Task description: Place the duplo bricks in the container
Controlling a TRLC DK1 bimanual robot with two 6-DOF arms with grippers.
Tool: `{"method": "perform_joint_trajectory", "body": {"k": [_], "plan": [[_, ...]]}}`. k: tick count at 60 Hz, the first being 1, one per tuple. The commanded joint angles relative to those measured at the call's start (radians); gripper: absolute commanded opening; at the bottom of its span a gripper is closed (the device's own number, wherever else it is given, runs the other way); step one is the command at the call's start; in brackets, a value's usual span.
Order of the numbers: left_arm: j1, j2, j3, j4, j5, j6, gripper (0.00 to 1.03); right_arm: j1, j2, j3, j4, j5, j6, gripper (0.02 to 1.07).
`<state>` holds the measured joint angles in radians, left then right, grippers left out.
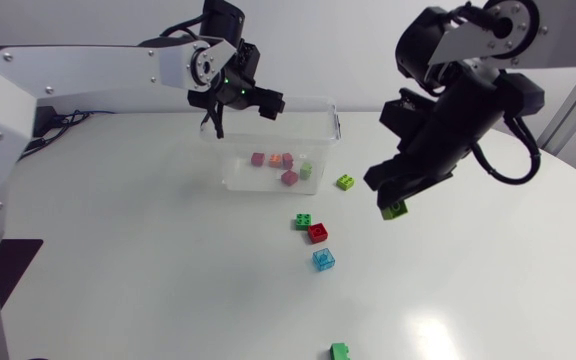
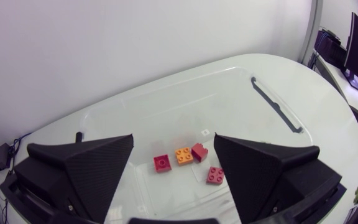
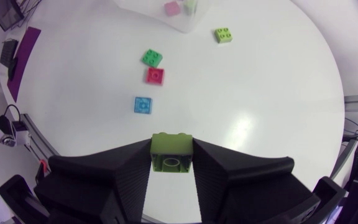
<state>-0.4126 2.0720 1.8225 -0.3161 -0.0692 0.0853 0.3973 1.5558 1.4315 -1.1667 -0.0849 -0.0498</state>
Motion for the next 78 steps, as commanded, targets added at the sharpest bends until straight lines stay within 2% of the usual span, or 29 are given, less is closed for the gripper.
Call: {"method": "perform_joint_trajectory", "body": {"k": [1,19,38,47,55,63,70,76,78], "plan": [[-0.02,-0.138,-0.081,0.0,-0.004,-0.021,0.95,0.006,0.05,0.056,0.019,-0.006,0.045,0.25],[-0.1,-0.426,-0.367,0.002,0.039,0.005,0.95,0.04,0.171,0.245,0.113,-0.003,0.105,0.25],[-0.129,-0.641,-0.618,0.005,0.08,0.024,0.95,0.046,0.317,0.461,0.183,0.031,0.149,0.25],[-0.137,-0.742,-0.703,-0.011,0.086,0.037,0.95,0.044,0.398,0.561,0.202,0.034,0.162,0.25],[-0.152,-0.81,-0.752,-0.051,0.135,0.048,0.95,0.046,0.467,0.639,0.234,0.047,0.171,0.25],[-0.213,-0.839,-0.798,-0.077,0.149,0.064,0.95,0.044,0.532,0.705,0.251,0.056,0.177,0.27],[-0.284,-0.842,-0.835,-0.094,0.151,0.076,0.95,0.046,0.587,0.764,0.252,0.073,0.183,0.34],[-0.328,-0.839,-0.861,-0.095,0.154,0.08,0.95,0.046,0.625,0.8,0.266,0.102,0.182,0.35],[-0.35,-0.833,-0.873,-0.097,0.16,0.085,0.95,0.046,0.648,0.827,0.271,0.102,0.18,0.41]]}}
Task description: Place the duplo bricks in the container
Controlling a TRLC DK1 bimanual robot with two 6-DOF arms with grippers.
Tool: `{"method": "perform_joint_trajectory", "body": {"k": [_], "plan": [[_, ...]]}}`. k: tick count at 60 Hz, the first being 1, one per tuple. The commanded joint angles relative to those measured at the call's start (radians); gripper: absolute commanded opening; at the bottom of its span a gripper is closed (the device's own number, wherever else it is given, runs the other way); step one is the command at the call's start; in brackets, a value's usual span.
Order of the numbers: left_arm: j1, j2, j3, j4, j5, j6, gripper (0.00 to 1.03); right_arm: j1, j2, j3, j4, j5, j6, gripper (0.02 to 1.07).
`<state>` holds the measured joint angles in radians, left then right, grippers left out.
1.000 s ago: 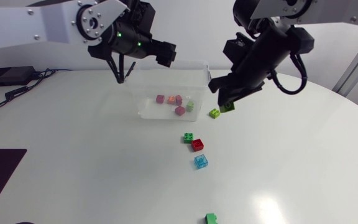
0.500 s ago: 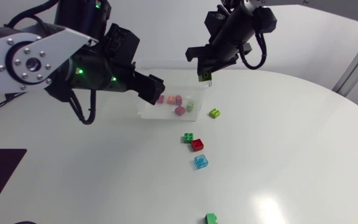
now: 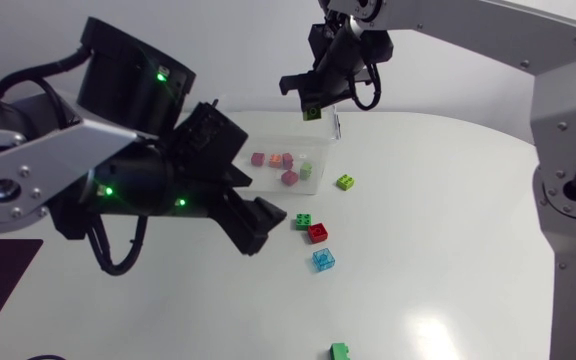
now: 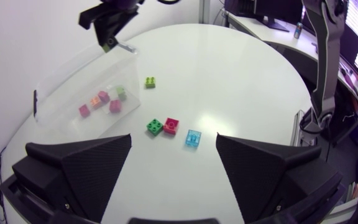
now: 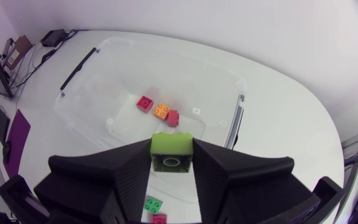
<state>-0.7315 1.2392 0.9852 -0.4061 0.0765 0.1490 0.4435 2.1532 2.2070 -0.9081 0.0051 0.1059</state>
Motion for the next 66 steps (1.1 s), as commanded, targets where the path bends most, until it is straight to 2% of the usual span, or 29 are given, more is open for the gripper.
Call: {"method": "perform_joint_trajectory", "body": {"k": [1,10,16,24,38,42,55,66], "plan": [[-0.037,0.005,-0.042,-0.005,0.016,0.024,0.95,0.0,0.062,0.062,0.009,0.013,0.023,0.44],[-0.091,0.054,-0.072,0.016,0.017,0.037,0.95,-0.002,0.128,0.155,-0.025,0.032,0.021,0.89],[-0.12,0.089,-0.074,0.03,0.017,0.054,0.95,-0.011,0.14,0.191,-0.049,0.033,0.025,1.02],[-0.157,0.146,-0.072,0.059,0.02,0.083,0.94,-0.051,0.062,0.137,-0.057,0.021,0.029,1.02],[-0.21,0.255,-0.057,0.073,0.055,0.121,0.91,-0.201,-0.21,-0.178,0.032,-0.091,-0.026,1.02],[-0.235,0.272,-0.057,0.073,0.063,0.127,0.86,-0.238,-0.279,-0.276,0.055,-0.114,-0.048,1.02],[-0.307,0.347,-0.04,0.064,0.066,0.132,0.86,-0.304,-0.467,-0.567,0.143,-0.157,-0.094,1.02],[-0.358,0.424,0.012,0.015,0.065,0.133,0.86,-0.356,-0.564,-0.733,0.186,-0.195,-0.12,1.02]]}}
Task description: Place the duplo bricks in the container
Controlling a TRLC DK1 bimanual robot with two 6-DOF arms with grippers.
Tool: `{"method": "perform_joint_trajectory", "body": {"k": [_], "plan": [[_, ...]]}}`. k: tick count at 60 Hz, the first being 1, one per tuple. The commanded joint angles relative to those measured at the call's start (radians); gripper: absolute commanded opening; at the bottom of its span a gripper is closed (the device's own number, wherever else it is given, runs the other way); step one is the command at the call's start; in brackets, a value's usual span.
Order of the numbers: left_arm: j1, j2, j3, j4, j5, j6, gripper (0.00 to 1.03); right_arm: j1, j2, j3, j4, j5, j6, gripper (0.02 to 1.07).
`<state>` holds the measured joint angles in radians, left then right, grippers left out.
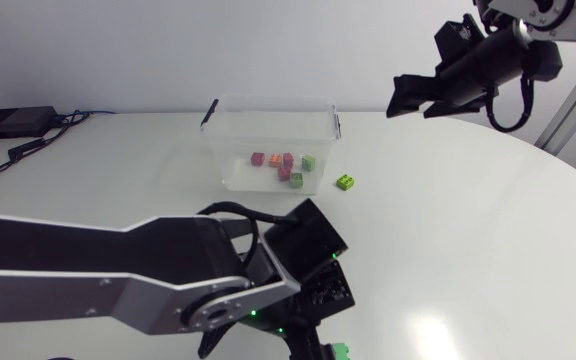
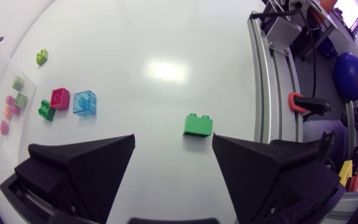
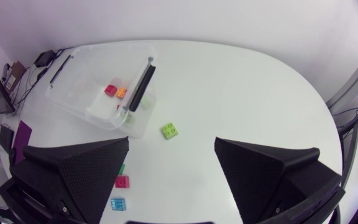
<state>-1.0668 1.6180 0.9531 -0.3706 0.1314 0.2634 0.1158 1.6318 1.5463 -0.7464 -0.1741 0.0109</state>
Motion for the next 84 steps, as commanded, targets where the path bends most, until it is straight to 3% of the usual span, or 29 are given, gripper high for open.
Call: {"method": "perform_joint_trajectory", "body": {"k": [1,21,41,48,65,84], "plan": [[-0.025,0.052,0.052,-0.03,0.01,0.019,0.86,-0.033,-0.049,-0.086,0.028,-0.018,-0.026,1.02],[-0.068,0.201,0.2,-0.166,0.005,0.014,0.86,-0.108,-0.13,-0.233,0.061,-0.071,-0.061,1.02],[-0.096,0.298,0.265,-0.208,0.005,0.011,0.86,-0.137,-0.17,-0.37,0.104,-0.105,-0.095,1.02],[-0.096,0.318,0.292,-0.218,0.007,0.014,0.82,-0.15,-0.174,-0.428,0.139,-0.119,-0.097,1.02],[-0.097,0.376,0.355,-0.268,0.007,0.019,0.56,-0.173,-0.174,-0.509,0.177,-0.16,-0.115,1.02],[-0.102,0.414,0.401,-0.323,0.007,0.039,0.47,-0.183,-0.171,-0.554,0.193,-0.183,-0.135,1.02]]}}
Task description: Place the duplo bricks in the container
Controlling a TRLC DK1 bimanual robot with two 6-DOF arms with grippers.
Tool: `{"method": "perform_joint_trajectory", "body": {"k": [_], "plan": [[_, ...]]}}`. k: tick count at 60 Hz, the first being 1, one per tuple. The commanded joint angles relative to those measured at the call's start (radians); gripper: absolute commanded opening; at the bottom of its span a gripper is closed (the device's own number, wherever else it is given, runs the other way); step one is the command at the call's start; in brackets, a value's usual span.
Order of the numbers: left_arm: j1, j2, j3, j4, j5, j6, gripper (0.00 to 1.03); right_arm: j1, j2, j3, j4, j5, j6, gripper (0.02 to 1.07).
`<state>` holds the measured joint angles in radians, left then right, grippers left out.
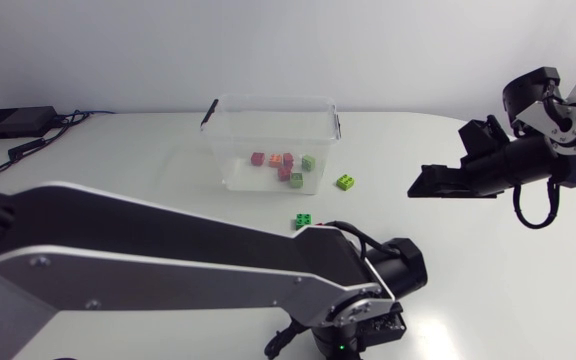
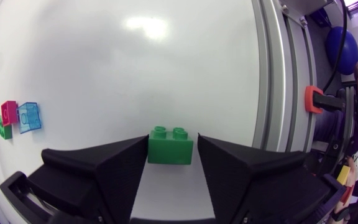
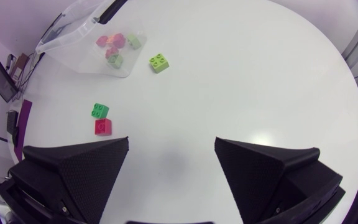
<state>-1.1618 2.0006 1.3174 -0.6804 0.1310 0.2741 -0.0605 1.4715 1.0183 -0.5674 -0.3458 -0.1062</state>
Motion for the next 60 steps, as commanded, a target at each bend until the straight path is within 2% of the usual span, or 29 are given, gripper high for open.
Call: {"method": "perform_joint_trajectory", "body": {"k": [1,5,8,9,11,23,28,44,51,53,54,60], "plan": [[-0.007,0.035,0.037,-0.015,0.007,0.028,0.46,-0.007,-0.011,-0.027,0.015,-0.012,-0.018,1.02],[-0.007,0.049,0.043,-0.015,0.007,0.03,0.37,-0.007,-0.013,-0.035,0.018,-0.016,-0.02,1.02],[-0.009,0.055,0.048,-0.018,0.007,0.028,0.24,-0.007,-0.013,-0.038,0.018,-0.018,-0.02,1.02],[-0.009,0.052,0.048,-0.021,0.009,0.028,0.16,-0.007,-0.013,-0.04,0.02,-0.018,-0.02,1.02],[-0.007,0.05,0.048,-0.03,0.009,0.028,0.15,-0.005,-0.013,-0.041,0.02,-0.018,-0.02,1.02],[0.004,-0.056,0.029,-0.077,0.013,0.022,0.13,0.051,-0.007,-0.05,0.012,-0.013,-0.006,1.02],[0.037,-0.128,0.029,-0.099,0.012,0.019,0.13,0.094,0.007,-0.058,0.017,-0.002,0.01,1.02],[0.202,-0.332,0.062,-0.122,0.01,0.022,0.13,0.291,0.076,-0.078,0.055,0.09,0.065,1.02],[0.306,-0.37,0.098,-0.12,0.01,0.022,0.12,0.387,0.122,-0.07,0.069,0.136,0.099,1.02],[0.327,-0.375,0.109,-0.116,0.012,0.017,0.12,0.406,0.135,-0.064,0.07,0.14,0.106,1.02],[0.361,-0.381,0.123,-0.108,0.012,0.013,0.12,0.429,0.153,-0.053,0.069,0.148,0.112,1.02],[0.425,-0.39,0.14,-0.053,0.012,-0.013,0.12,0.475,0.199,-0.026,0.066,0.176,0.132,1.02]]}}
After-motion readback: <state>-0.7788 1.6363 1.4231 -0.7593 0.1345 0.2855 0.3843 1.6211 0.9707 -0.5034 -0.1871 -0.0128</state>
